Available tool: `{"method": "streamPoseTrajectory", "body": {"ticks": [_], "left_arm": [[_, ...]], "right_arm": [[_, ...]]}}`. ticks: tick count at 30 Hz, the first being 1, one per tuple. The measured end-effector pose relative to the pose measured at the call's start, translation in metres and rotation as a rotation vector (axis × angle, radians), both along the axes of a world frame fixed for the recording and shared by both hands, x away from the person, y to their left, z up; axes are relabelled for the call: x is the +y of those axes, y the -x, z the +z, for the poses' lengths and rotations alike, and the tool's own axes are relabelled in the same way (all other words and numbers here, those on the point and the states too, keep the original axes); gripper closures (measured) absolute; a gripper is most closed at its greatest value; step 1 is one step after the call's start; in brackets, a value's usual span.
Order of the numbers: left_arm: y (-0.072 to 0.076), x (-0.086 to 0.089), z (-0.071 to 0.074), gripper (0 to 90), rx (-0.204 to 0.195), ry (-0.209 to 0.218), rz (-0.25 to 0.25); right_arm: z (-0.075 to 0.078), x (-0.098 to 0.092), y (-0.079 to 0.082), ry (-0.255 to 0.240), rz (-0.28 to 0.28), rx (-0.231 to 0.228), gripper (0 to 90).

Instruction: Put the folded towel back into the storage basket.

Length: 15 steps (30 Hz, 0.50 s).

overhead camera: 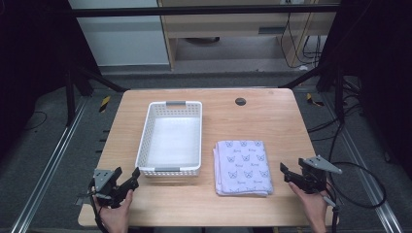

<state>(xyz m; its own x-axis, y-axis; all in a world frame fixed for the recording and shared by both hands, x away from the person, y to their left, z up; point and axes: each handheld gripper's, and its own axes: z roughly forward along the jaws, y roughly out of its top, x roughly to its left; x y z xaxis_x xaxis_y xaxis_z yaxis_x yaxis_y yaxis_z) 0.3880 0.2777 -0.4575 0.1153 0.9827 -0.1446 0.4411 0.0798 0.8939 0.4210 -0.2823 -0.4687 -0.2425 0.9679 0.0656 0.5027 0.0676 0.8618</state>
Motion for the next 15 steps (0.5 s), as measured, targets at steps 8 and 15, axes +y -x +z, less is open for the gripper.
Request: {"method": "streamPoseTrajectory", "body": {"ticks": [8, 15], "left_arm": [[0.016, -0.031, 0.006, 31.0, -0.045, -0.016, -0.106], [0.030, -0.054, 0.009, 30.8, -0.059, -0.014, -0.195]], "right_arm": [[0.003, 0.006, 0.002, 0.008, 0.031, -0.016, 25.0], [0.007, 0.013, 0.002, -0.007, 0.067, -0.029, 24.6]]}}
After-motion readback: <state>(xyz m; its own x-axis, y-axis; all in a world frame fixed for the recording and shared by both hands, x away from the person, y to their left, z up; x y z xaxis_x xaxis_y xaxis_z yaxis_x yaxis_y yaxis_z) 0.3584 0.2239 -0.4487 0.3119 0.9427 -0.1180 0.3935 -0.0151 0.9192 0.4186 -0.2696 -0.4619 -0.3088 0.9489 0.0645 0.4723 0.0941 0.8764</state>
